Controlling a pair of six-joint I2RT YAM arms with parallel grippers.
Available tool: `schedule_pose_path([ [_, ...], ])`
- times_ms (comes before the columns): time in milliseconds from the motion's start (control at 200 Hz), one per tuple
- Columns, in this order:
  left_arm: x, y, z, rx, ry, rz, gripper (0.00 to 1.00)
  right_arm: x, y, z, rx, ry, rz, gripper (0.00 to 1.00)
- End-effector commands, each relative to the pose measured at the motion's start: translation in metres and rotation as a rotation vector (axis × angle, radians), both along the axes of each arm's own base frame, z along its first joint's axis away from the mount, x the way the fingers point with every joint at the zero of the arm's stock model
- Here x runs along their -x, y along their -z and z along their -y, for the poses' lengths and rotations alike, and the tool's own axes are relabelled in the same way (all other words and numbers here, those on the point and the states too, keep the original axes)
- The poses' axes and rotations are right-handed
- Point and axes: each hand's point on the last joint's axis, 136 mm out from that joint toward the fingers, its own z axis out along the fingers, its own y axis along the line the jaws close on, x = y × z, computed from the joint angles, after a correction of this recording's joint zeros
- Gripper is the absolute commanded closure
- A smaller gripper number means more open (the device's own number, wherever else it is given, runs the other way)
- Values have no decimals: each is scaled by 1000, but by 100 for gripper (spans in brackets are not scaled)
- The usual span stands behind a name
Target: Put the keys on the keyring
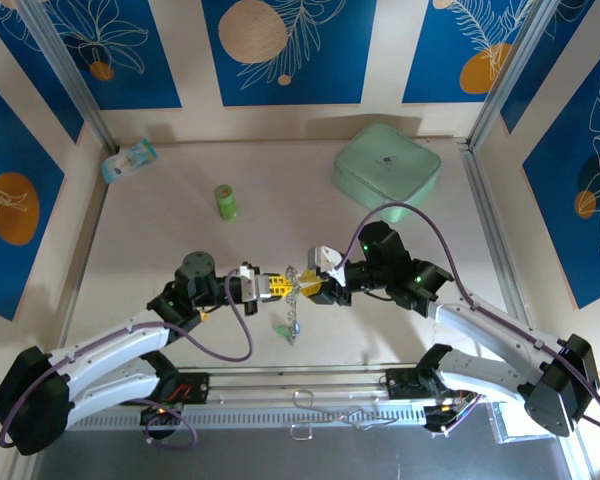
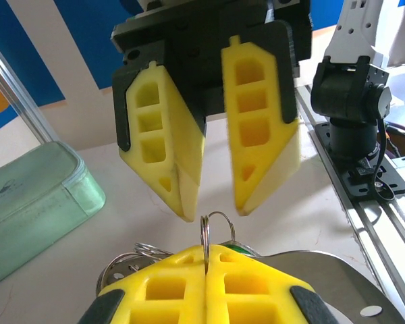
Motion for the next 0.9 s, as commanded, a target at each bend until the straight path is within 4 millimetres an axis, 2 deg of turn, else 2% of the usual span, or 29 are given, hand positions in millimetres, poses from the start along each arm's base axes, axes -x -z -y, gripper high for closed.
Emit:
schedule_pose_path([
  [0,6,-14,2,49,37,35,100,0,-1,1,-12,-2,-32,74],
  [215,6,-15,2,54,34,38,100,6,-3,0,-22,-36,-89,84],
  [410,5,-17,2,58,28,40,100,10,-5,-1,-33,-61,-121,79],
  [500,5,-18,2,61,29,40,100,10,-3,-2,-27,-65,-133,80],
  [745,7,-20,2,72,40,41,100,4,-2,-2,-24,-45,-145,100],
  [895,15,-25,3,97,82,28,100,-3,11,-3,7,-23,-192,100],
])
